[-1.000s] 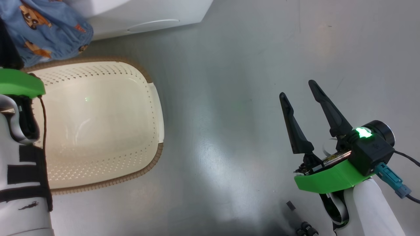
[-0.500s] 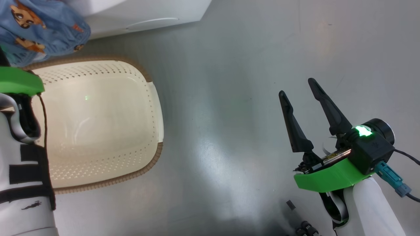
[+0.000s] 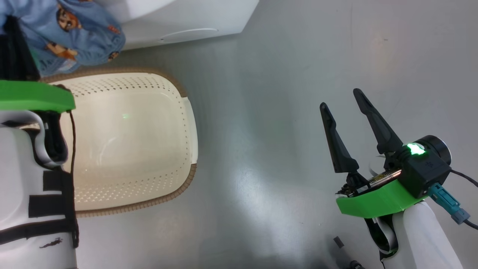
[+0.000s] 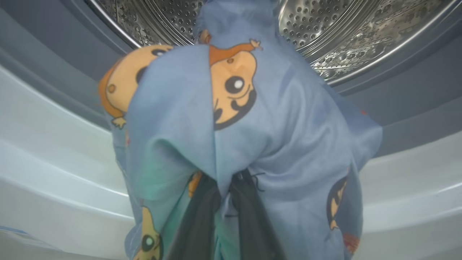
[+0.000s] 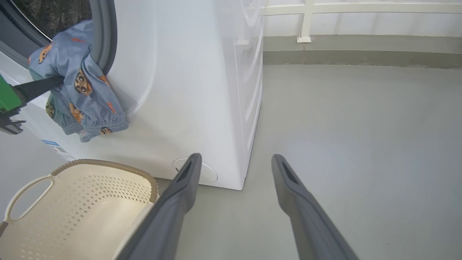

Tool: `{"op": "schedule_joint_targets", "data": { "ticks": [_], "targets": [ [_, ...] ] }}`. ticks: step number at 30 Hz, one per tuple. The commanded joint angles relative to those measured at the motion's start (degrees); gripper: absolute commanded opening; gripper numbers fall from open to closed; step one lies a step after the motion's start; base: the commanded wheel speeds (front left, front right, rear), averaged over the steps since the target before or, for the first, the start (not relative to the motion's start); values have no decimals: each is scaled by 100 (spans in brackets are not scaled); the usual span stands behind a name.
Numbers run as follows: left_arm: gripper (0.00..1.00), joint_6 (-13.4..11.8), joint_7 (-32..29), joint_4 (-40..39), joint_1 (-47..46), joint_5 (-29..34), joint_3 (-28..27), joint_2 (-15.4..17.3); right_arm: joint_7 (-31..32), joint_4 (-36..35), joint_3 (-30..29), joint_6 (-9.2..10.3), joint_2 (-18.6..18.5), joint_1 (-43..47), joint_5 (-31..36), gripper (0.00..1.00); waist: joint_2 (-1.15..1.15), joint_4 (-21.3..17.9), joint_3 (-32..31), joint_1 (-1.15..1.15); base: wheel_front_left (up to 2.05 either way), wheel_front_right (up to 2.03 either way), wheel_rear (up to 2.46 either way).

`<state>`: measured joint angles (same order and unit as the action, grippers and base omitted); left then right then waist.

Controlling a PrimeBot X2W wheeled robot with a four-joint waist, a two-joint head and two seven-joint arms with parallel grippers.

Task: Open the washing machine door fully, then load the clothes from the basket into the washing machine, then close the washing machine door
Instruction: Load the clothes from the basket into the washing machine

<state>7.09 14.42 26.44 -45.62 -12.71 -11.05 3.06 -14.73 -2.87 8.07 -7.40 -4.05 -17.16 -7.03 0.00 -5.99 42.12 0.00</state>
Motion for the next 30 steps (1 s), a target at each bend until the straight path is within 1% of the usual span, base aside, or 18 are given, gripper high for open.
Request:
{"op": "schedule_joint_targets", "data": {
  "ticks": [1,8,14,21,30],
  "targets": [
    [0,31,-29,-294,166,-69,-30,209,-27,-107,97,-9,1,80,26,100,0,29,-30,0,0,0,0],
    [0,36,-330,-1106,224,-310,160,324,-27,-80,123,-9,11,82,-8,100,0,26,-148,0,0,0,0],
    [0,-36,-569,-1428,181,-307,182,412,-27,-56,171,-9,35,93,-46,100,0,-36,-267,0,0,0,0],
    [0,-135,-657,-1368,-93,-285,181,510,-27,-23,246,-9,55,102,-82,100,0,-134,-331,0,0,0,0],
    [0,-278,-532,-810,-842,-137,218,755,-27,49,363,-9,80,163,-133,100,0,-333,-457,0,0,0,0]
  ]
}}
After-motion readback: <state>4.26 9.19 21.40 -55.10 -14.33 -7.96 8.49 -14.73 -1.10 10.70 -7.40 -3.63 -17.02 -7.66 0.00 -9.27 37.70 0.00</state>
